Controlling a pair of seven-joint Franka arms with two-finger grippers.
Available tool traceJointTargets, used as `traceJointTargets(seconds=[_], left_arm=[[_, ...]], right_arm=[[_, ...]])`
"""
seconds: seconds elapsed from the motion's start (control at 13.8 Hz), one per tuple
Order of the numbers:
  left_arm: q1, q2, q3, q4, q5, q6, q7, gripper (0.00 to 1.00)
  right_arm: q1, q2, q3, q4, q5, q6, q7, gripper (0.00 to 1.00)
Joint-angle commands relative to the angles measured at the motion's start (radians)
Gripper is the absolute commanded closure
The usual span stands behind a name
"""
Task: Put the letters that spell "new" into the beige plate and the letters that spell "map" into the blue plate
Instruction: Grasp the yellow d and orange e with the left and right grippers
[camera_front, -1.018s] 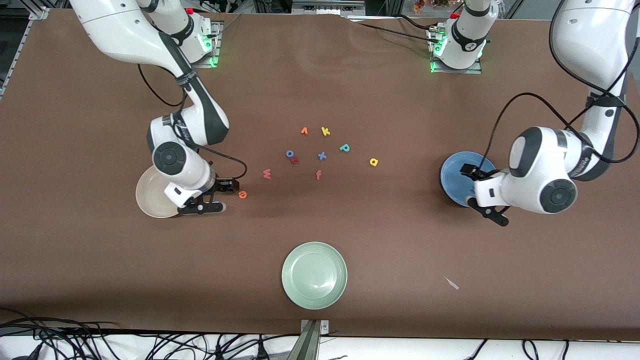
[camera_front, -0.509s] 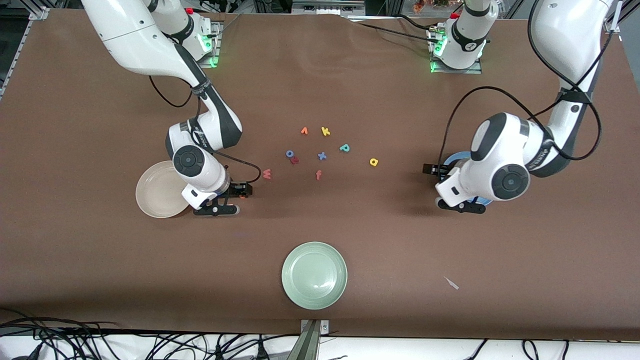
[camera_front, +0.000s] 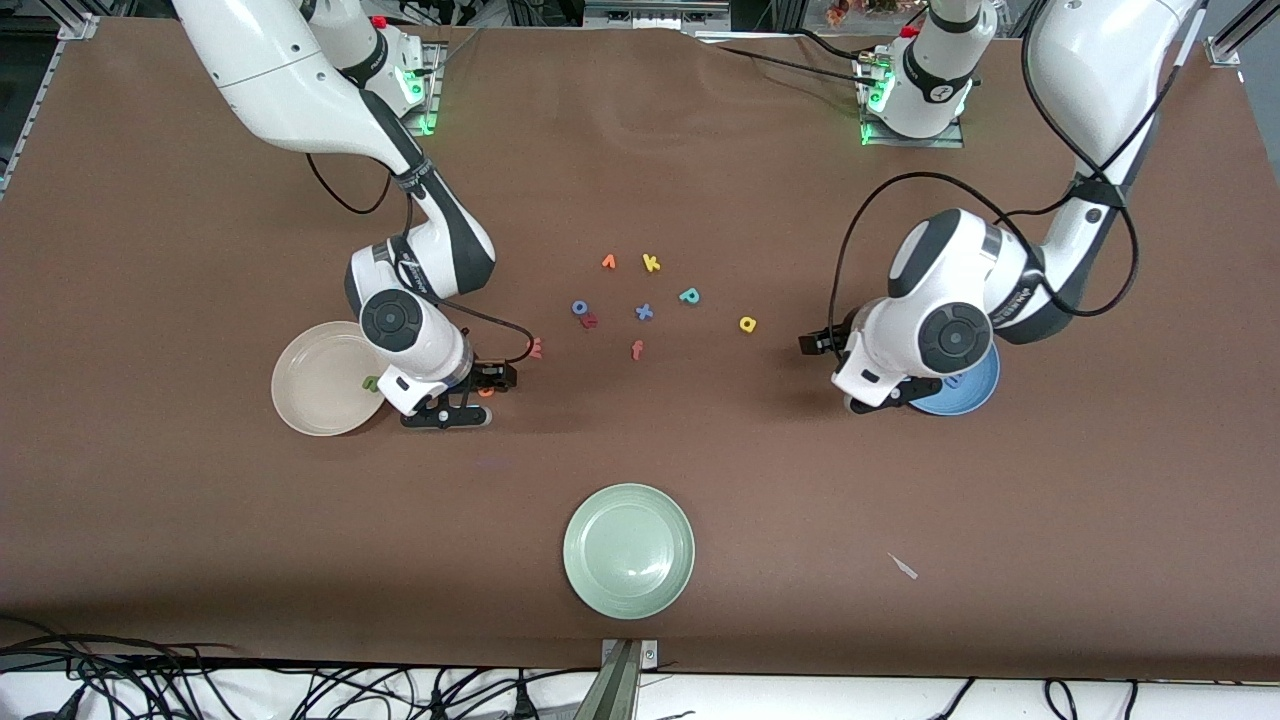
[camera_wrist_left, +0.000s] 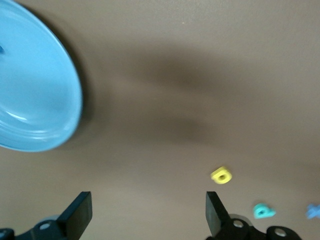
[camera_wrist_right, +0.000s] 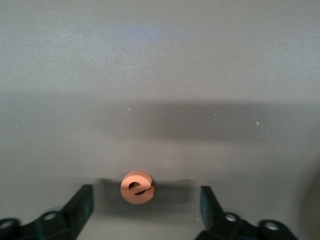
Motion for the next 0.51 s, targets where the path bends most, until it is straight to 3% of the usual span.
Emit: traceJointTargets(seconds=[0.0,0.15,0.29,0.44], left_arm=[[-0.029,-0.005,-0.01,-0.058,0.008,0.094,-0.144,0.0],[-0.047,0.005,-0.01,-0.086,0.008,0.158,-0.228,0.0],[-0.061,0.036,-0.01,-0.098,0.008,0.204,-0.285,0.0],[-0.077,0.057,-0.01,-0.13,0.008,0.293,-0.36,0.0]], right_arm=[[0.0,0.021,0.005,0.026,0.017,-0.001,0.006,0.23],[0.001,0.026,0.007,0.028,0.017,-0.001,0.006,0.33],[0.0,0.026,0.007,0.028,0.018,-0.001,0.006,0.35],[0.001,0.026,0.007,0.029,0.018,-0.001,0.006,0.43]])
